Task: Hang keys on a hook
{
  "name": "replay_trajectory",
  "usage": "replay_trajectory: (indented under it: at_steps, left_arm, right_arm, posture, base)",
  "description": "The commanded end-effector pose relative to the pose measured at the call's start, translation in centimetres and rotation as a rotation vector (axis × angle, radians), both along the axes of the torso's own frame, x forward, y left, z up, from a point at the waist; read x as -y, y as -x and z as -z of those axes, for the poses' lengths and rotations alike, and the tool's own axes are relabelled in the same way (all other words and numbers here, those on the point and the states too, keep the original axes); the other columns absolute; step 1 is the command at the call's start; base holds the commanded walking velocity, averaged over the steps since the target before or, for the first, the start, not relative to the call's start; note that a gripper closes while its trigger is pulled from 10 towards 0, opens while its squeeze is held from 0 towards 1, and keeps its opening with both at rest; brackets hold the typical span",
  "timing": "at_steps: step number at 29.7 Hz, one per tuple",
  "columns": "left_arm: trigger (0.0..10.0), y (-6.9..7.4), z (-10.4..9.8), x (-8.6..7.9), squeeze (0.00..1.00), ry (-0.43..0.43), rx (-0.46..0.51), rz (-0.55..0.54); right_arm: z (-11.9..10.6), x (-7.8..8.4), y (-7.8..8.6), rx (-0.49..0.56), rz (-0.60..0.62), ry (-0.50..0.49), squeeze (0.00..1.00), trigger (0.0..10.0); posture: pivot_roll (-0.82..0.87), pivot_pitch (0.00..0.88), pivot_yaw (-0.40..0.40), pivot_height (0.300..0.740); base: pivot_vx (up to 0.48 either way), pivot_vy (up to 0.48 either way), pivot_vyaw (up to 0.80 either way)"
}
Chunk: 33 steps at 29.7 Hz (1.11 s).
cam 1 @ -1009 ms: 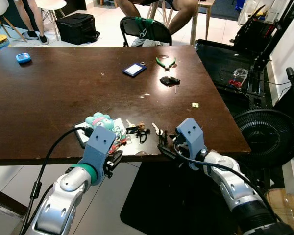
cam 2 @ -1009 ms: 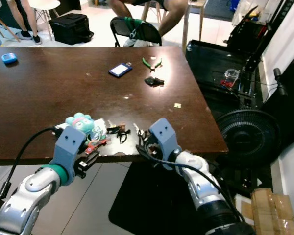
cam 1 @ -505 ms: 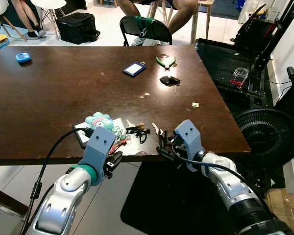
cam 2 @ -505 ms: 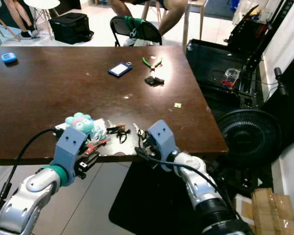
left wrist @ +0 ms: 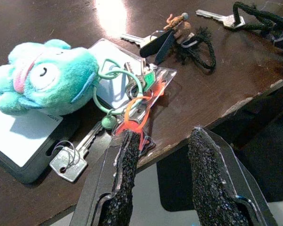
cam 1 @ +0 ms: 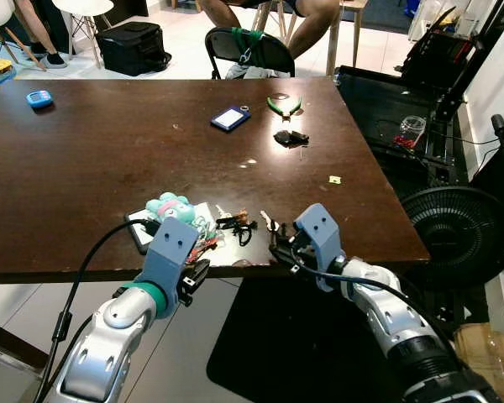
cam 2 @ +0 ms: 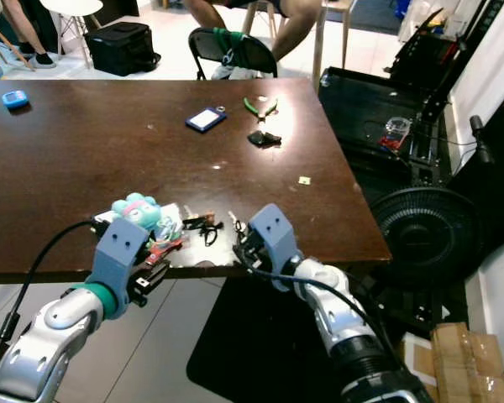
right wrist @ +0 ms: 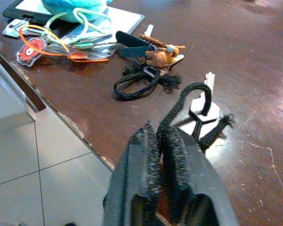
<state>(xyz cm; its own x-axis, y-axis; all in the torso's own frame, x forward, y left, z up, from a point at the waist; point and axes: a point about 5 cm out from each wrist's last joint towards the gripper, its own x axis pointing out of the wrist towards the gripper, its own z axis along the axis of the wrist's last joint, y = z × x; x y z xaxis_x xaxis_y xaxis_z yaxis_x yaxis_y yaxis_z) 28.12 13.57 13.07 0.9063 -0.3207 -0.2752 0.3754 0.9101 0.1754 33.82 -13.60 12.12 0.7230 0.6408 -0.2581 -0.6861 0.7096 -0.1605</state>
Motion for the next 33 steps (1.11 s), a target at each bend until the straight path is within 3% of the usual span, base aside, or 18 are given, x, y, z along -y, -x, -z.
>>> replay_trajectory:
  at_steps: [1,10,13,14,15,16,17,19,24,28,33]
  left_arm:
    - [10.0,0.0,0.4,-0.1,0.0,-0.008,-0.008,-0.004]
    - [10.0,0.2,-0.3,-0.2,0.0,0.021,0.041,-0.021]
    - [10.0,0.4,-1.6,-0.3,0.0,0.083,0.118,-0.067]
    - [10.0,0.4,-1.6,-0.3,0.0,0.083,0.118,-0.067]
    - [10.0,0.5,-2.7,-0.2,0.0,0.124,0.171,-0.091]
    - [10.0,0.7,-3.7,-0.1,0.0,0.153,0.216,-0.103]
    - [10.0,0.7,-3.7,-0.1,0.0,0.153,0.216,-0.103]
    - [10.0,0.9,-5.1,0.2,0.0,0.192,0.283,-0.127]
    - [10.0,0.9,-5.1,0.2,0.0,0.192,0.283,-0.127]
    - [10.0,0.5,-6.2,-0.2,0.0,0.182,0.353,-0.195]
    - [10.0,0.6,-6.1,-1.0,0.0,0.168,0.362,-0.256]
  right_arm:
    - [0.2,0.0,0.0,-0.007,-0.004,-0.007,0.0,0.0]
    - [-1.2,-0.2,0.6,0.038,0.009,-0.106,0.0,0.0]
    - [-3.1,-0.4,1.3,0.092,0.042,-0.227,0.0,0.0]
    - [-3.1,-0.4,1.3,0.092,0.042,-0.227,0.0,0.0]
    - [-5.0,-0.6,1.9,0.144,0.072,-0.324,0.0,10.0]
    - [-6.7,-0.6,2.5,0.19,0.109,-0.412,0.0,10.0]
    - [-6.7,-0.6,2.5,0.19,0.109,-0.412,0.0,10.0]
    - [-8.8,-0.6,3.3,0.276,0.18,-0.523,0.0,10.0]
    - [-8.8,-0.6,3.3,0.276,0.18,-0.523,0.0,10.0]
    - [-9.3,-0.7,3.7,0.351,0.259,-0.551,0.0,10.0]
    - [-8.6,-1.5,3.4,0.347,0.286,-0.529,0.0,10.0]
  posture:
    - [-0.08,0.042,0.085,0.74]
    - [-0.08,0.04,0.087,0.74]
    - [-0.09,0.037,0.09,0.74]
    - [-0.09,0.037,0.09,0.74]
    - [-0.09,0.037,0.095,0.74]
    - [-0.11,0.034,0.102,0.74]
    - [-0.11,0.034,0.102,0.74]
    - [-0.11,0.026,0.108,0.74]
    - [-0.11,0.026,0.108,0.74]
    - [-0.11,0.002,0.105,0.74]
    - [-0.08,0.0,0.094,0.74]
  base:
    - [0.0,0.0,0.0]
    - [0.0,0.0,0.0]
    - [0.0,0.0,0.0]
    - [0.0,0.0,0.0]
    - [0.0,0.0,0.0]
    - [0.0,0.0,0.0]
    - [0.0,0.0,0.0]
    - [0.0,0.0,0.0]
    - [0.0,0.0,0.0]
    - [0.0,0.0,0.0]
    - [-0.13,0.0,0.0]
